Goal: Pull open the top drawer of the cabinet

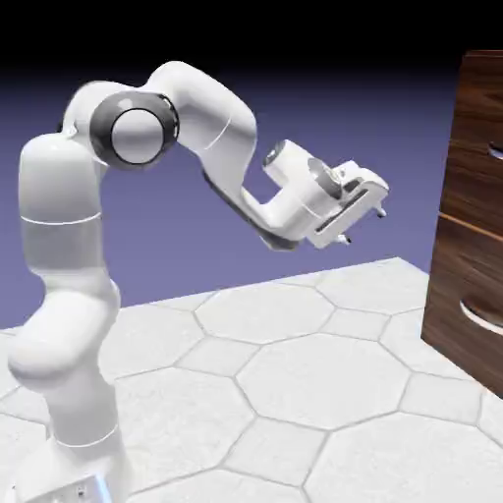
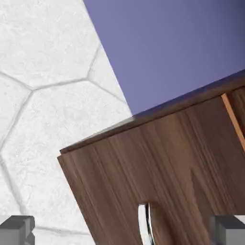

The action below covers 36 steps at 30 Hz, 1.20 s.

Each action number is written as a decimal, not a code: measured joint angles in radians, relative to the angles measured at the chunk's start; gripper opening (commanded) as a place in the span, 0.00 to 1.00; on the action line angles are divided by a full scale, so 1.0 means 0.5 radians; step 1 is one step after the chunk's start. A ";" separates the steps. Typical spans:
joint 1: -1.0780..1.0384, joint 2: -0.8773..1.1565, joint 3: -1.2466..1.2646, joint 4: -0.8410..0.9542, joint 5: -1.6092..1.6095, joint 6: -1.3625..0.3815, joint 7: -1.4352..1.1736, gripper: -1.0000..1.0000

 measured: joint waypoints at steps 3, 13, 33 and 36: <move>-0.102 0.136 0.129 0.142 -0.261 -0.013 0.034 0.50; -0.445 0.588 0.558 0.617 -1.131 -0.057 0.147 0.50; -0.808 1.388 1.125 1.577 -2.367 -0.072 0.153 0.50; -0.635 1.479 1.019 1.795 -2.239 -0.018 -0.018 0.50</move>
